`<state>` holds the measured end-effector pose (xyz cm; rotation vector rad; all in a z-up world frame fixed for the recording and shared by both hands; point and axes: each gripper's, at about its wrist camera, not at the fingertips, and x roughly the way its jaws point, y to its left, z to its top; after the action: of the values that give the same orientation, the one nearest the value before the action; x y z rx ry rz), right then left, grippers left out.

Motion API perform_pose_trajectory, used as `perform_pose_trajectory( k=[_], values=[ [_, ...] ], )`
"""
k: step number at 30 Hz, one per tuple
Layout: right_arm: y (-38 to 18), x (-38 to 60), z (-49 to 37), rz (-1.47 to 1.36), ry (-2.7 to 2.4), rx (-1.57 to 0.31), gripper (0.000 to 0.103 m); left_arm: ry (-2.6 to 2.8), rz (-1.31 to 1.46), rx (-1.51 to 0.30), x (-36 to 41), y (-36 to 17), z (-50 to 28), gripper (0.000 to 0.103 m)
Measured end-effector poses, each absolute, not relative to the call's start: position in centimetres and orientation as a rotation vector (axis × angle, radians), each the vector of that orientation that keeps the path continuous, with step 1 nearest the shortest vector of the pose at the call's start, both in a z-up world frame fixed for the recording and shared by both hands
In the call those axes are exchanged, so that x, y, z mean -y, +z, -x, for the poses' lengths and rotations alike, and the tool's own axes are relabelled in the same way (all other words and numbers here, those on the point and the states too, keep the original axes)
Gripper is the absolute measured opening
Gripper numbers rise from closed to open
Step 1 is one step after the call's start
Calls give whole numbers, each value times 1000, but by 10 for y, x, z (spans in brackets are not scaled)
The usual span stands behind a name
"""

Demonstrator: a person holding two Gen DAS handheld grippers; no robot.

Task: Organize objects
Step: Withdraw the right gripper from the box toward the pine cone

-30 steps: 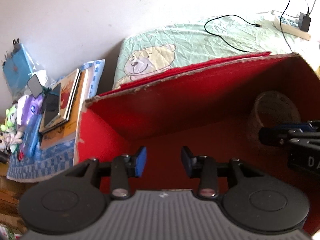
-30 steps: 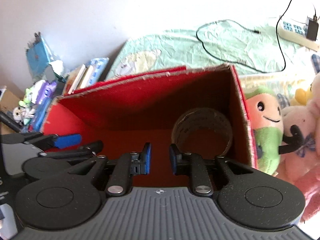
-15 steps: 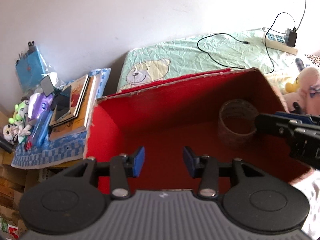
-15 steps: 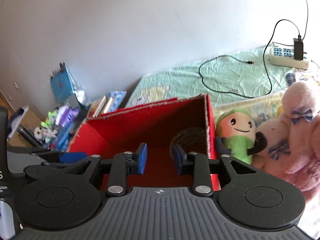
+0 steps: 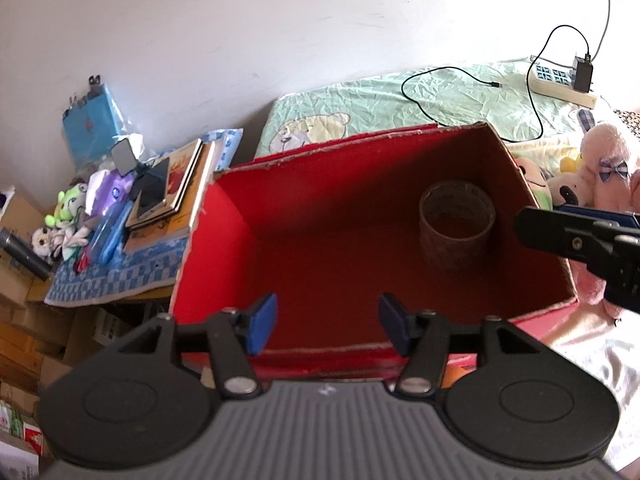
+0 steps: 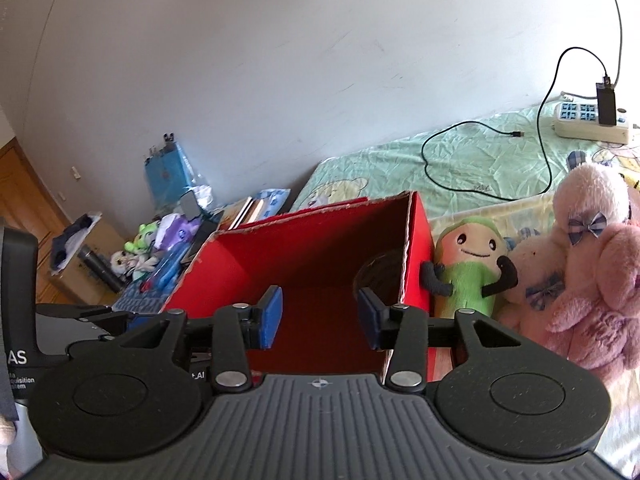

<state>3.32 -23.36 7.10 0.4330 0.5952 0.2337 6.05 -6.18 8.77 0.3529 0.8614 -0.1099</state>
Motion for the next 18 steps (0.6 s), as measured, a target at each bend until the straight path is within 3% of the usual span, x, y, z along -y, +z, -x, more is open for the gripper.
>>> perform_pose_trajectory(
  k=[18],
  values=[
    [44,261,0,-518,328,-673,45,-104,-346,-893,78,78,-29,65]
  ],
)
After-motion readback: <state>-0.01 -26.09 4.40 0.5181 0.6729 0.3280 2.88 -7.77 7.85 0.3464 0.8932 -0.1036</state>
